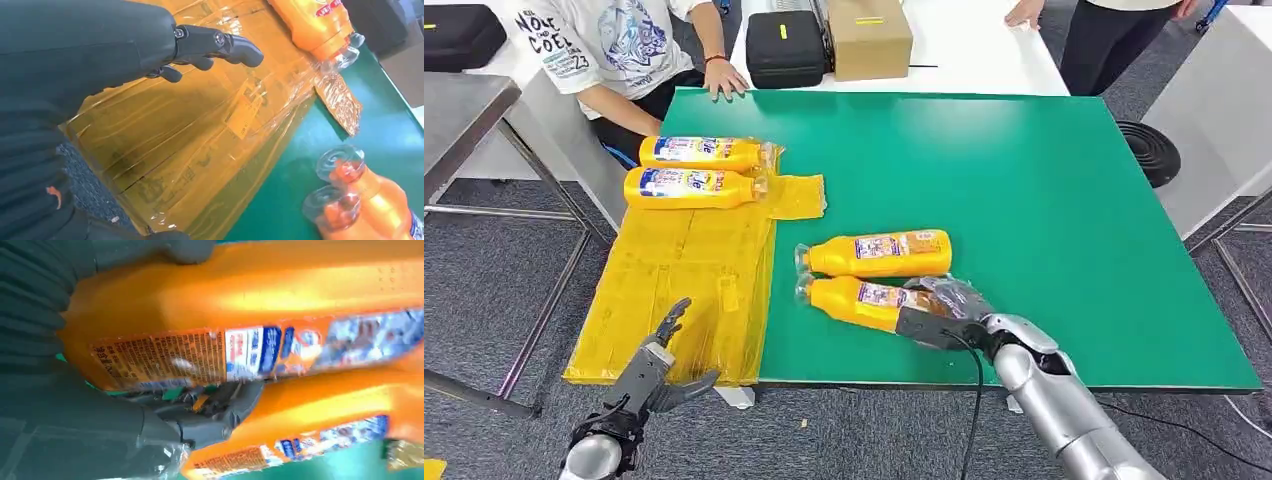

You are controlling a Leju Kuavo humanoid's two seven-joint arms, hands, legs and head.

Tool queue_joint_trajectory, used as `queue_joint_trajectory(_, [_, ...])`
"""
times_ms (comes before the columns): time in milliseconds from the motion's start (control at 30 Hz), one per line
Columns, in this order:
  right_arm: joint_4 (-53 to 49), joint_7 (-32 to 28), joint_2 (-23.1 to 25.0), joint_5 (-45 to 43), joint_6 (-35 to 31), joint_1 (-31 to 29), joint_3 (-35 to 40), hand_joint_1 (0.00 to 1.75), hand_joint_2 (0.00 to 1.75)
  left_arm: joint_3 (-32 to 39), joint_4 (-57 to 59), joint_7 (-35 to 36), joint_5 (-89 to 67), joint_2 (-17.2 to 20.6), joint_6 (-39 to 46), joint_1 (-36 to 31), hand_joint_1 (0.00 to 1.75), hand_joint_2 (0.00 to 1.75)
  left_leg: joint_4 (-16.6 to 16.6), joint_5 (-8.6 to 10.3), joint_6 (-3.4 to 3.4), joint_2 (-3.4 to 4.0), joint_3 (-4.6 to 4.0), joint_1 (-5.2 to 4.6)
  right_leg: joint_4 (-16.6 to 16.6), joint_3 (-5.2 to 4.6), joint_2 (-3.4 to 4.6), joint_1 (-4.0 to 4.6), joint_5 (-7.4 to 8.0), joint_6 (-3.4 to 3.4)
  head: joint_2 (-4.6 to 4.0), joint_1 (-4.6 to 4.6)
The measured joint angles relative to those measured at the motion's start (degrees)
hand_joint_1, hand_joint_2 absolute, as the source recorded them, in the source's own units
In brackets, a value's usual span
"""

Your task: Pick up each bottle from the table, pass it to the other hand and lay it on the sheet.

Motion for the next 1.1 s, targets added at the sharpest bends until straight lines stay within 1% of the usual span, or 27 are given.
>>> queue_joint_trajectory(100, [-2.1,-4.0,1.1,-2.3,-2.0,1.9,-1.0,1.75,1.75,0.0,0.0,-1.5,2.3,0.0,-0.7,0.1,0.00,1.75,0.0,0.00,0.00,0.00,-0.04,0.00,0.0,-0.02,0.00,0.00,0.00,0.00,0.00,0.02])
queue_joint_trajectory(233, [-5.3,-9.0,3.8,-3.7,-4.8,3.6,-2.6,1.75,1.75,0.0,0.3,-3.2,6.4,-0.3,-2.5,0.1,0.00,1.75,0.0,-0.01,-0.01,0.02,-0.03,0.03,0.0,-0.05,0.00,0.02,-0.02,-0.01,0.00,0.02])
queue_joint_trajectory(400, [-8.4,-14.8,7.0,-5.2,-6.9,5.4,-4.0,1.75,1.75,0.9,1.0,-3.7,12.7,-0.9,-5.3,-0.1,0.00,1.75,0.0,-0.01,-0.01,0.02,-0.03,0.09,0.0,-0.05,0.00,0.02,-0.02,-0.01,0.00,0.00])
queue_joint_trajectory(633, [-9.4,-17.0,10.9,-4.1,-10.7,6.7,-5.4,1.75,1.75,2.5,3.1,-2.8,24.8,-1.4,-12.6,-1.7,0.00,1.75,0.0,0.00,-0.01,0.02,-0.03,0.08,0.0,-0.05,0.00,0.01,-0.01,-0.01,0.00,0.00])
queue_joint_trajectory(733, [-8.5,-17.2,12.7,-3.8,-10.8,6.4,-5.5,1.75,1.75,2.6,4.1,-2.0,30.8,-1.4,-16.9,-2.7,0.00,1.75,0.0,0.02,-0.01,0.01,-0.03,0.09,0.0,-0.05,0.00,0.05,-0.01,-0.01,0.00,0.02])
queue_joint_trajectory(800, [-6.8,-18.3,14.0,-3.9,-10.0,5.8,-5.4,1.75,1.75,2.6,4.8,-1.8,36.3,-1.4,-21.2,-3.4,0.00,1.75,0.0,0.02,-0.01,0.03,-0.03,0.09,0.0,-0.05,0.01,0.07,-0.01,-0.02,0.00,0.02])
queue_joint_trajectory(900, [-4.2,-20.4,15.2,-4.1,-9.0,5.7,-5.3,1.75,1.75,2.1,5.4,-1.7,41.1,-1.4,-24.9,-4.3,0.00,1.75,0.0,0.02,-0.01,0.00,-0.04,0.10,0.0,-0.05,-0.01,0.08,-0.01,-0.02,0.00,0.02])
queue_joint_trajectory(1100, [-0.2,-22.3,17.0,-3.7,-8.9,5.8,-4.6,1.75,1.75,0.5,5.7,-1.7,43.1,-1.4,-26.5,-5.2,0.00,1.75,0.0,0.00,-0.02,0.01,-0.05,0.10,0.0,-0.05,0.00,0.06,-0.02,-0.02,0.00,0.00])
